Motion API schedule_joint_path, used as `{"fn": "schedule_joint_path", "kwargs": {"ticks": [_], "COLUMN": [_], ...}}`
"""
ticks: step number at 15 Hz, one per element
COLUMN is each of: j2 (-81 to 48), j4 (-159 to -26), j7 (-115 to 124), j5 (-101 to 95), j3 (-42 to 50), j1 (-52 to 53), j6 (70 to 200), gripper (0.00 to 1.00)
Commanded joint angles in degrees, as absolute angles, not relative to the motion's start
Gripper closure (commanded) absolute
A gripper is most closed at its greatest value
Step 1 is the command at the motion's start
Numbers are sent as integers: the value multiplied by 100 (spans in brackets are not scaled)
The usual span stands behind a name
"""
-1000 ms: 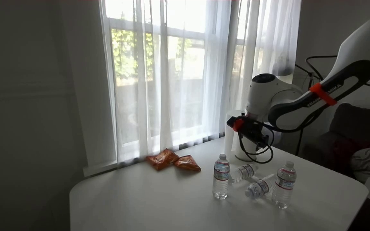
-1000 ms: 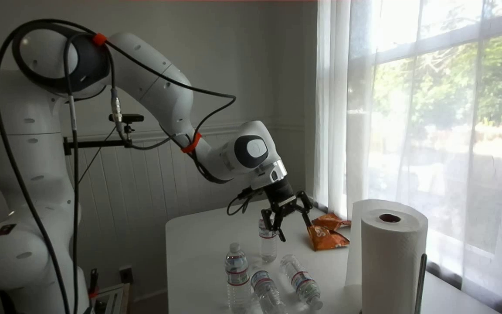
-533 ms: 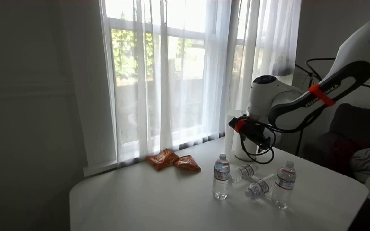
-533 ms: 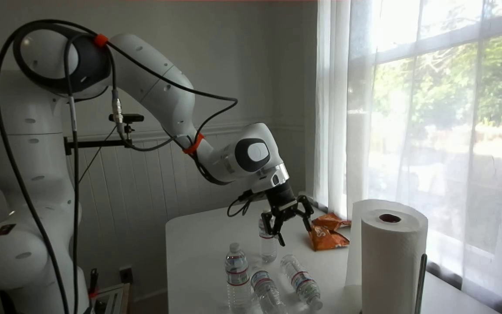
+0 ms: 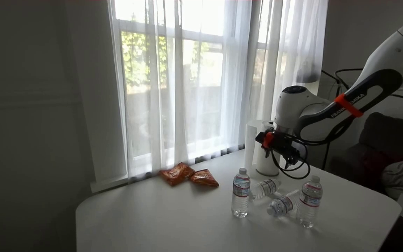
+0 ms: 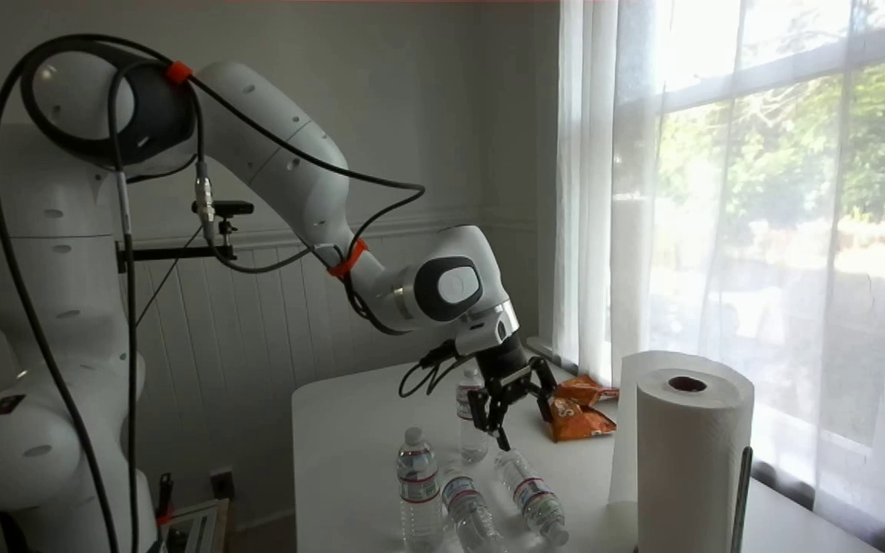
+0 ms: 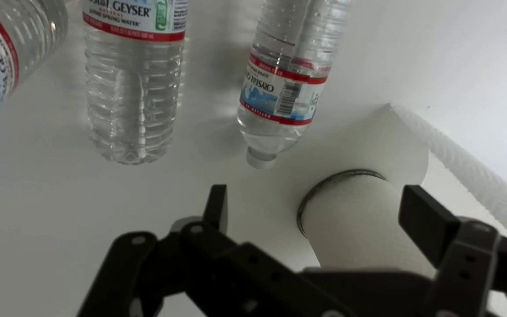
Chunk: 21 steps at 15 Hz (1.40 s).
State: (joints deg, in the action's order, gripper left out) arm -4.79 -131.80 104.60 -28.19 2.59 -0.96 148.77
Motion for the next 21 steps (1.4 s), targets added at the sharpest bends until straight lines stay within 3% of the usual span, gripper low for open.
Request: {"fn": "schedule_joint_path", "kwargs": {"ticks": [1,12,21], "j2": [-681,-1406,-2164], "j4": [-13269,-12674,-12024], "j7": [9258,7053,6503], "j5": [-1797,533,997], "j3": [310,405,493], "j1": [-238,-432,-407], "j6": [15455,15009,14764], "gripper": [0,0,0]}}
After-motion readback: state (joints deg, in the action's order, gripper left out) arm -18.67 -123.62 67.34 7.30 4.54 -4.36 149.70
